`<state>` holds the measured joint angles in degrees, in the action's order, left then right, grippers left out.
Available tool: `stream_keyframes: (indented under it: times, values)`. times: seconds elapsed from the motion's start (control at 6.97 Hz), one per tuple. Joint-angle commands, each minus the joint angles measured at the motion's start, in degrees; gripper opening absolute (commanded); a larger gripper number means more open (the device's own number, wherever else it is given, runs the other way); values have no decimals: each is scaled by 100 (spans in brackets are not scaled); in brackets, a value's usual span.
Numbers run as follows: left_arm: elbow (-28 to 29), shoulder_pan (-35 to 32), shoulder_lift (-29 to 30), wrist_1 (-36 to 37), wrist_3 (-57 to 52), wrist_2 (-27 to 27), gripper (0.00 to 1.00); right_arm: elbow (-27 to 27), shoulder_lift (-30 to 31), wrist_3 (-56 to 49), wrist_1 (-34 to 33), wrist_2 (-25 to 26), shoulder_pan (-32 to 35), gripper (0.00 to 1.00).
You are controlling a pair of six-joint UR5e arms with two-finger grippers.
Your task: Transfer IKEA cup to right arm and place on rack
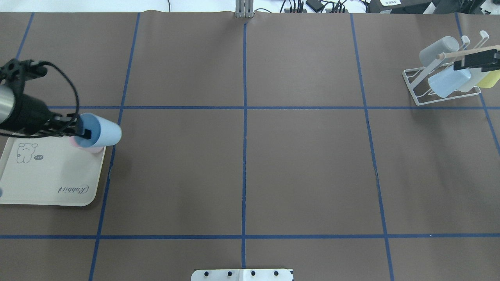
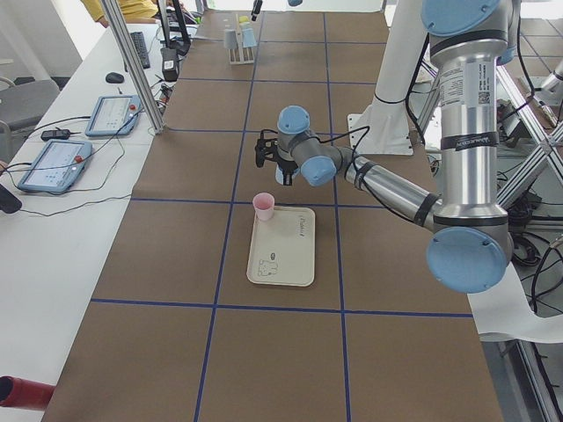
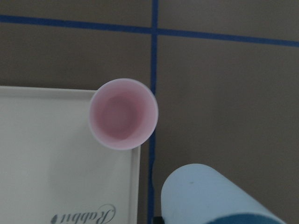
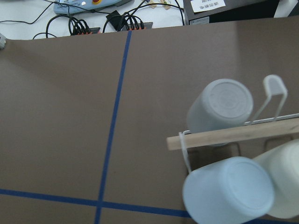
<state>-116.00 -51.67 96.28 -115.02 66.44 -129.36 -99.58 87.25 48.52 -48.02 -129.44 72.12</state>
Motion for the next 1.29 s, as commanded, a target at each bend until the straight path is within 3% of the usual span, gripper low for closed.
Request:
stream_keyframes:
  times: [0.0,0.14,0.43,0.72,0.86,1.0,1.15]
  values:
    - [612,69,1380,-142,1121,-107,0,-299,-259,2160,814,303,-975,100]
    - [910,121,1750,-735,1708,-46,0,-282,-383,3032,1247,810,-1520,100]
    - [1638,357,1780,-3932,3822,1030,0,-325,-795,4248,1383,1970,-2479,100]
    - [2289,884,1719,-6468,5128,2663,0,-351,-1069,5442,1767,2045,-2711,100]
    - [2580,1226,1710,-7472,5829,3410,0,-343,-1087,6127,2396,2228,-2929,100]
    - [2791,1560,1762,-8134,6097,3783,0,-439,-1087,6508,2846,2569,-3184,100]
    - [2785,1746,1780,-8263,6509,3830,0,-640,-1226,6521,2894,2616,-3430,100]
